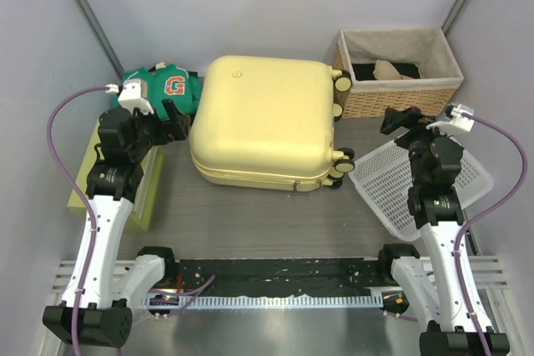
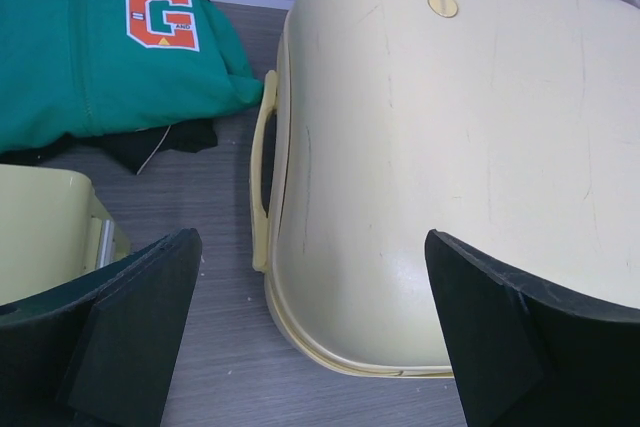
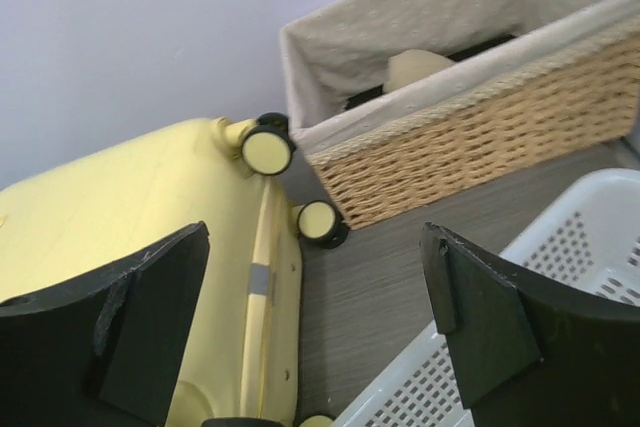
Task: Open, take out, and arrange the luggage
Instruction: Adjust the luggage at the center of the board.
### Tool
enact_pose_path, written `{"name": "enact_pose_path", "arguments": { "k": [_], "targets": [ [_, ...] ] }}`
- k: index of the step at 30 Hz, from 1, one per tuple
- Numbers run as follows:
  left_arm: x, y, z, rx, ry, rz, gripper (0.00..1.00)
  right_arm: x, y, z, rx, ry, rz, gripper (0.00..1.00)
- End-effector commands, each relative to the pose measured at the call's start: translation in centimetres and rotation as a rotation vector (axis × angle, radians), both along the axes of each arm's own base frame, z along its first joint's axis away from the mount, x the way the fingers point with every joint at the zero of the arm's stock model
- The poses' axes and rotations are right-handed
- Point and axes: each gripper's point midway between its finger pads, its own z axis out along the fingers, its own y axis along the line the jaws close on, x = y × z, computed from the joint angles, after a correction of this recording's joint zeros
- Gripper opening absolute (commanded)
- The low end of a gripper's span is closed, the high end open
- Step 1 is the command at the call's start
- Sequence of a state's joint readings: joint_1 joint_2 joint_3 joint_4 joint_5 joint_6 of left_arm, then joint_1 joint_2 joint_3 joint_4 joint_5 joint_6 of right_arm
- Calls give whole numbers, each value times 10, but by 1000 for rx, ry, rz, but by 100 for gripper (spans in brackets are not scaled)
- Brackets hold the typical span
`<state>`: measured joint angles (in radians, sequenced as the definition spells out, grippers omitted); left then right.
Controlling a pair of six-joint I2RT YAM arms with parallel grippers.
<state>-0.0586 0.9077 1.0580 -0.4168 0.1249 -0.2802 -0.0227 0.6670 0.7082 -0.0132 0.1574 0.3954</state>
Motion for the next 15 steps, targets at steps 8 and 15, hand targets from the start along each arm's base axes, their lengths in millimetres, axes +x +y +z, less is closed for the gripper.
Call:
{"name": "enact_pose_path", "arguments": {
  "k": [8,15],
  "targets": [
    [-6,-22,5,-43,-45,-125,100,4,111,-5,-72,116,569,93],
    [-24,-47,-10,-78,-22,-280,100,-42,192,-8,-111,111,964,96]
  ]
}}
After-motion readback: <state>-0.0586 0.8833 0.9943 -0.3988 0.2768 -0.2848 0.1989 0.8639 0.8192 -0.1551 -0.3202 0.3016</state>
